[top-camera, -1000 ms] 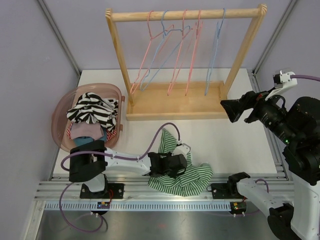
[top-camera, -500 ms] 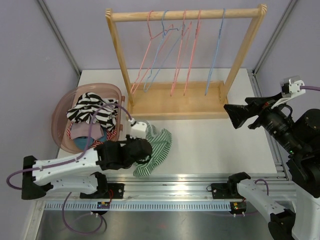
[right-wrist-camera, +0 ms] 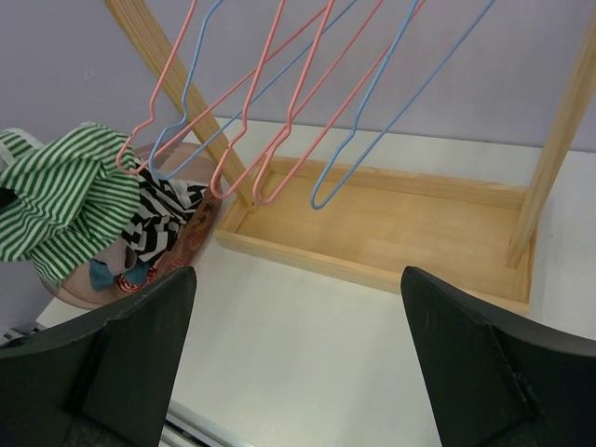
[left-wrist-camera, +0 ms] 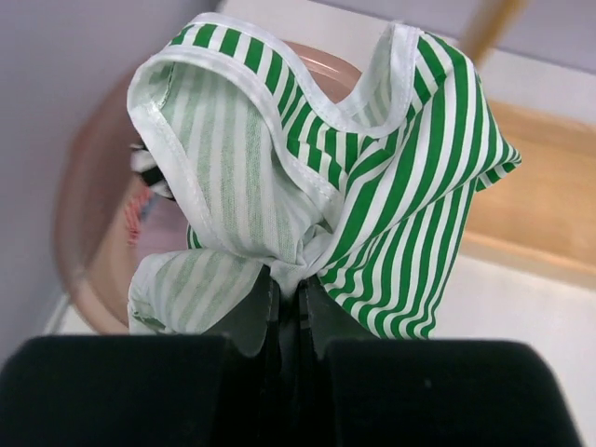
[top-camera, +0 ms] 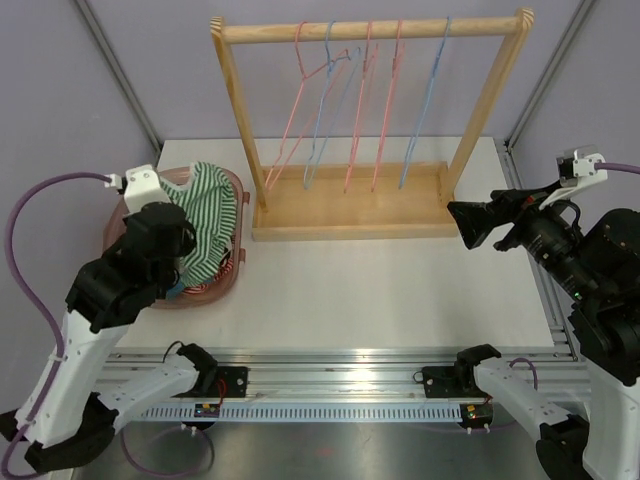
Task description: Remove the tank top from the hanger
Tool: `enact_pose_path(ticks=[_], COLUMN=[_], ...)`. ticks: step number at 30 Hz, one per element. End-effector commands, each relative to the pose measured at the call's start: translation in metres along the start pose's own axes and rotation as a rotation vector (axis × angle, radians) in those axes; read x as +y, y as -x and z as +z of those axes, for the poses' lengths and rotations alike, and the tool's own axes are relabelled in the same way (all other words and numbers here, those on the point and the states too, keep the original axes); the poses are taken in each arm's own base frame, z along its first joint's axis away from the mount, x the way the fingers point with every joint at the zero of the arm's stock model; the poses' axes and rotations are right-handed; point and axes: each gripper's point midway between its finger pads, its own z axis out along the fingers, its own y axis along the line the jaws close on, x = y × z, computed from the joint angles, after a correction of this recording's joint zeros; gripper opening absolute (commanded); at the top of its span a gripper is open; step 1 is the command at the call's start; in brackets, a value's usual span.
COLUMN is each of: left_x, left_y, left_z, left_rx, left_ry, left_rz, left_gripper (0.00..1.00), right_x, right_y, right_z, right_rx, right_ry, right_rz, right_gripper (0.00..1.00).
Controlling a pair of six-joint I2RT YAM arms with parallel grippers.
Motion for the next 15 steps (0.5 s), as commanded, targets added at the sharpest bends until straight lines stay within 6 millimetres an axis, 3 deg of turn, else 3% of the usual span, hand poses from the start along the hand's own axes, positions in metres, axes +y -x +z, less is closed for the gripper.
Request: enact_pose_path(ticks=[1, 5, 7, 8, 9, 11, 12, 15], left_x=[0.014, 0.047, 0.045, 0.056, 0.055, 0.05, 0.061, 0.056], left_y=[0.029, 0.05, 0.05, 0.062, 0.065, 0.069, 0.069, 0.039], left_z=[0.017, 0.047, 0.07, 0.077, 0.086, 0.117, 0.132, 0.19], left_rx=[-0.02, -0.001, 0.048, 0.027, 0.034, 0.06, 0.074, 0.203], left_ry=[0.074, 0.193, 0.184, 0.218, 0.204, 0.184, 0.194, 0.165], left_rz=[0.055, -0.014, -0.027, -0.063, -0.078, -0.089, -0.114, -0.099], left_gripper=[0.0, 0.0, 0.0, 0.0, 0.0, 0.0, 0.0, 0.0], right_x=[0.002, 0.005, 0.006, 0.007, 0.008, 0.011, 0.011, 0.018], right_y=[0.022, 0.029, 0.032, 0.032, 0.033, 0.031, 0.027, 0.02], right_z=[-0.002, -0.006, -0.006, -0.005, -0.003, 0.0, 0.003, 0.01], right_rx=[-0.071, -0.089, -0.095, -0.093, -0.092, -0.084, -0.075, -0.066], right_ry=[-0.001, 0.005, 0.011, 0.017, 0.022, 0.042, 0.048, 0.096], right_rz=[-0.019, -0.025, -0.027, -0.027, -0.027, -0.022, -0.014, 0.012], right_gripper=[1.0, 1.0, 1.0, 0.99, 1.0, 1.0, 1.0, 0.99])
